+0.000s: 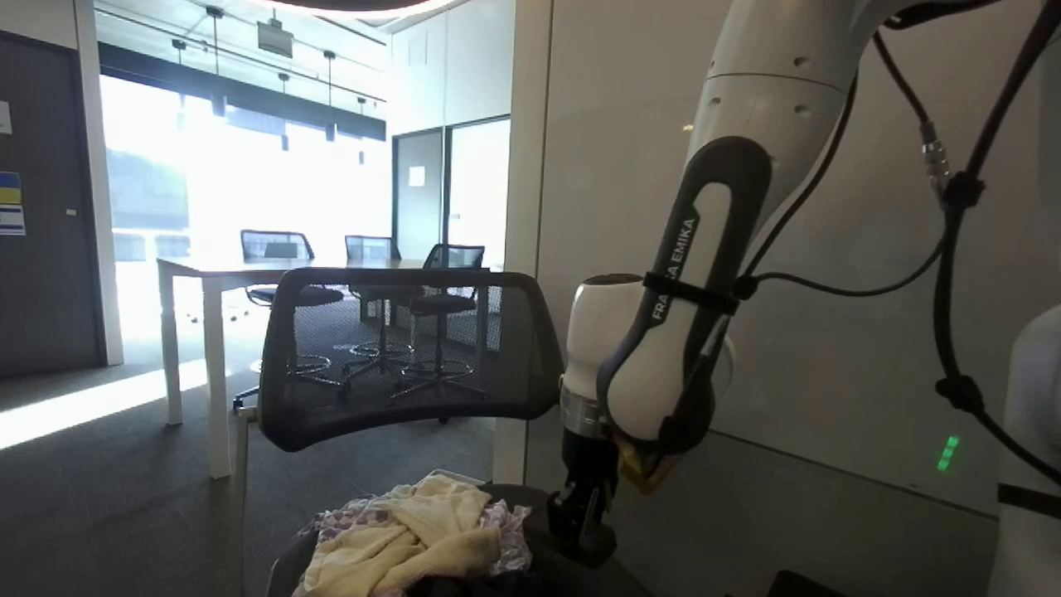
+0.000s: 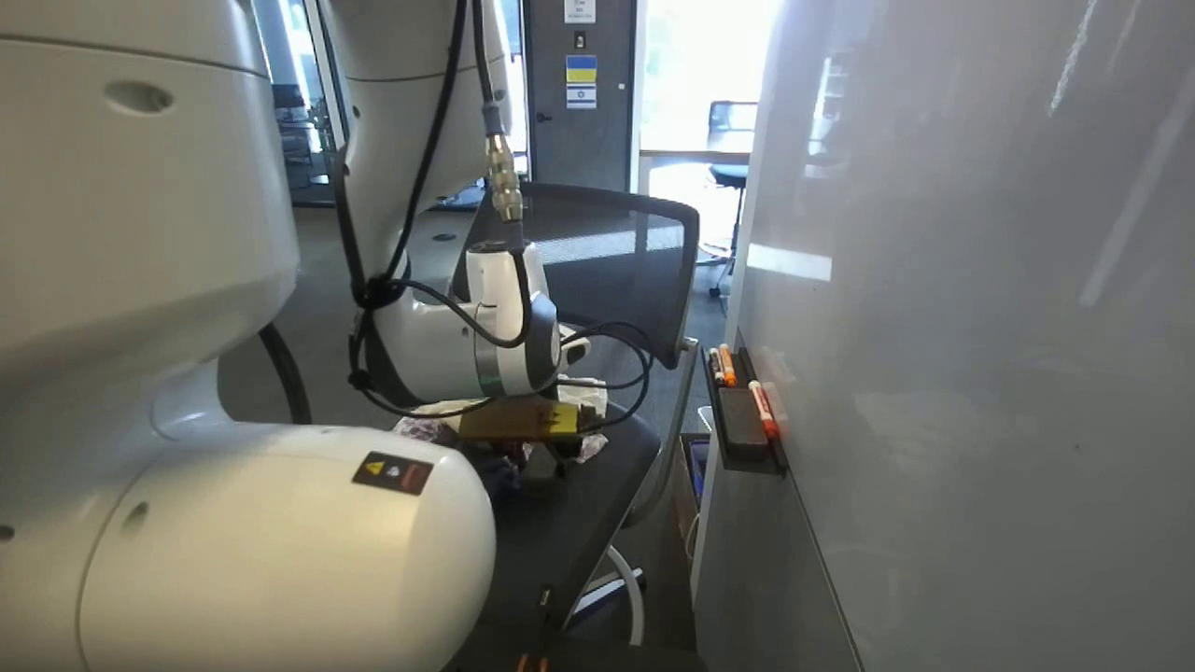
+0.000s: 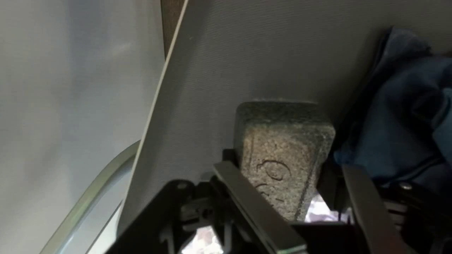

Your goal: Pick up the duster, then rub something off of the board

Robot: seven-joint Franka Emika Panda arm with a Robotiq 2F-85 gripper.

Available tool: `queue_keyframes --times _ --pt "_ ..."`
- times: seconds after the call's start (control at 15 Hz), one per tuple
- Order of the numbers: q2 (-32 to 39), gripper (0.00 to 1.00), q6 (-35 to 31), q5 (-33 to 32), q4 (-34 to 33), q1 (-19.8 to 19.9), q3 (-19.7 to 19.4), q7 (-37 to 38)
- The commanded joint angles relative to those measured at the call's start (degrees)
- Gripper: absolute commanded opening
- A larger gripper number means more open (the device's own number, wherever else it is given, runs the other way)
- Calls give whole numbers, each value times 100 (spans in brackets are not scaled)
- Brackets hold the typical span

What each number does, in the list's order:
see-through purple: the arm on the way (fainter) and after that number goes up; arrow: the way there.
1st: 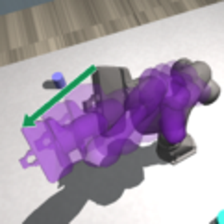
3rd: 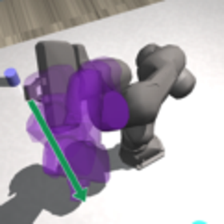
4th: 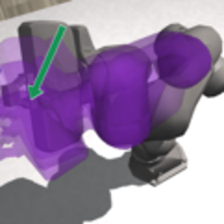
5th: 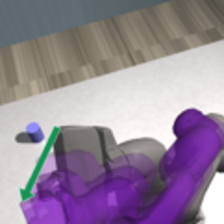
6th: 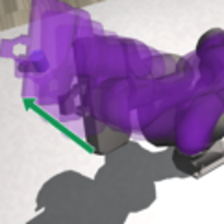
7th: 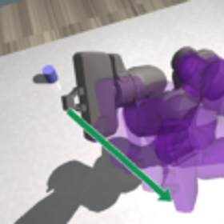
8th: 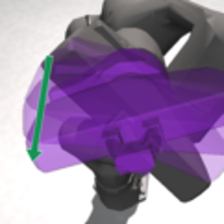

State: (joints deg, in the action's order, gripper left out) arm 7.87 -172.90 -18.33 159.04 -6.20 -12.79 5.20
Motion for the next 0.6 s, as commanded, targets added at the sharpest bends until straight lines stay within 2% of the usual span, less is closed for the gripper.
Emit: queue_keyframes --times 0.0,0.07,0.13,0.27,0.4,0.53 --pt "227 33 -38 1612 -7 1253 1540 -1498" --pt "222 45 26 2048 -13 1618 1934 -1906" --pt "193 81 148 2485 -18 1952 2294 -2329" --pt "107 86 302 3161 -36 2490 2818 -3043" --pt "-14 99 472 3692 -55 2910 3177 -3614" --pt "-158 100 685 4148 -100 3148 3388 -4010"
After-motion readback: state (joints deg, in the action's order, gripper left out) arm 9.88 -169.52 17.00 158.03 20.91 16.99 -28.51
